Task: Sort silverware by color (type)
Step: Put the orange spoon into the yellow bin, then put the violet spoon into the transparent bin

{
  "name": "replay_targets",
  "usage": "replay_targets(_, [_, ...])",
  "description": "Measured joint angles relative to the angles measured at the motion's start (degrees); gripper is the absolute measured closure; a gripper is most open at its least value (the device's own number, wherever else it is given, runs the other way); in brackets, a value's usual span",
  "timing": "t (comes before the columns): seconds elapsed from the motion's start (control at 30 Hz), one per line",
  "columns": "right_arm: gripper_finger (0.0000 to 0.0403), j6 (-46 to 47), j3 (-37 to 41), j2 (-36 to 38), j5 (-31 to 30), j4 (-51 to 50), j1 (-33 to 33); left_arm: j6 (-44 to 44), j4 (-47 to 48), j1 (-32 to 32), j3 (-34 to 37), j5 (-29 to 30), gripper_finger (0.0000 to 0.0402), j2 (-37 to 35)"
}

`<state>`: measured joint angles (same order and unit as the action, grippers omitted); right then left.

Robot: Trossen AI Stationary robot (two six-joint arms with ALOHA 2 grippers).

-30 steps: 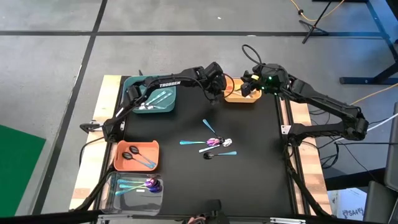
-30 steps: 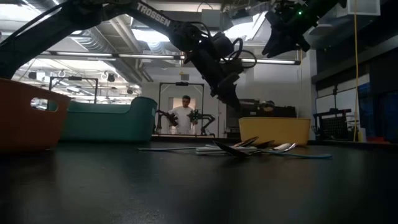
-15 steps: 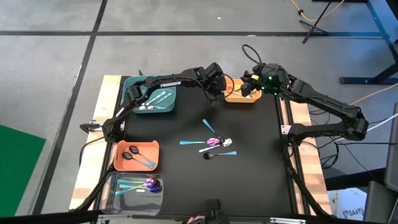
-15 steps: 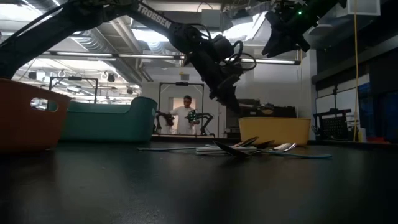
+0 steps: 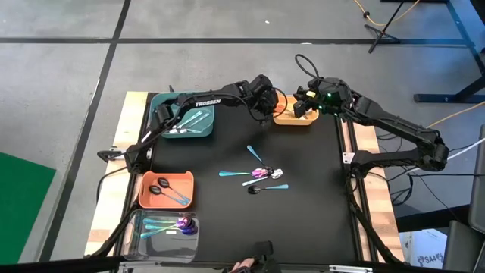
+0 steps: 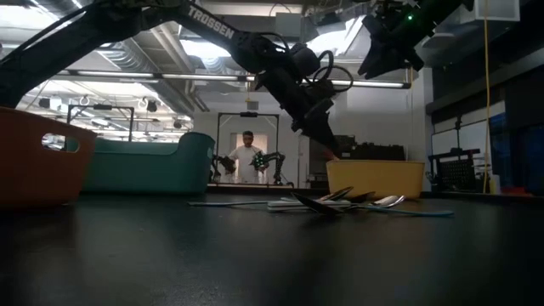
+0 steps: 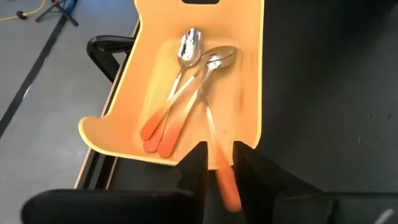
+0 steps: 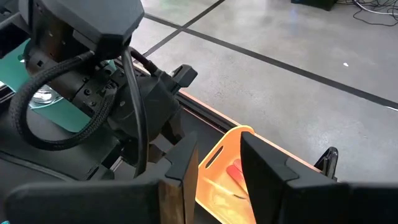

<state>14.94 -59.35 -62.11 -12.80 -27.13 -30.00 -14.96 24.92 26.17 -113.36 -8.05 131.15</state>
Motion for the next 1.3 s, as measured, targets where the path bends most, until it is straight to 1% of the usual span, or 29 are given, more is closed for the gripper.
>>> replay_targets(0.1, [0.0297, 0.0, 0.0, 0.0, 0.0, 0.0, 0.0, 0.0, -0.3, 0.0, 0.0, 0.0, 0.0319, 0.0])
replay_targets(0.2, [0.0297, 0.0, 0.0, 0.0, 0.0, -0.1, 0.0, 0.0, -0.3, 0.0, 0.0, 0.0, 0.0314, 0.0])
replay_targets(0.33, [0.0297, 0.0, 0.0, 0.0, 0.0, -1.2, 0.0, 0.0, -0.6, 0.0, 0.0, 0.1, 0.0313, -0.3])
replay_targets(0.47, [0.0297, 0.0, 0.0, 0.0, 0.1, -3.1, 0.0, 0.0, -0.2, 0.0, 0.0, 2.1, 0.0312, -1.1])
replay_targets(0.57, [0.0297, 0.0, 0.0, 0.0, 0.2, -3.6, 0.0, 0.0, 0.1, -0.1, 0.0, 3.4, 0.0312, -2.3])
replay_targets(0.77, [0.0297, 0.0, 0.0, 0.0, 0.8, -4.0, 0.0, 0.7, 1.9, -0.8, 0.0, 3.4, 0.0312, -5.5])
replay_targets(0.97, [0.0297, 0.0, 0.0, 0.0, 0.8, -4.5, 0.0, 2.5, 8.6, -2.3, 0.0, 3.3, 0.0312, -9.8])
replay_targets(1.03, [0.0297, 0.0, 0.0, 0.0, 1.9, -4.5, 0.0, 2.6, 11.2, -3.2, 0.0, 3.0, 0.0312, -11.3])
replay_targets(1.17, [0.0297, -0.2, 0.0, 0.0, 3.3, -4.4, 0.0, 2.6, 16.9, -6.1, 0.0, 2.8, 0.0312, -13.9])
replay_targets(1.3, [0.0297, -0.2, 0.0, 0.0, 3.4, -4.5, 0.0, 2.9, 23.7, -9.5, 0.0, 2.8, 0.0312, -15.9])
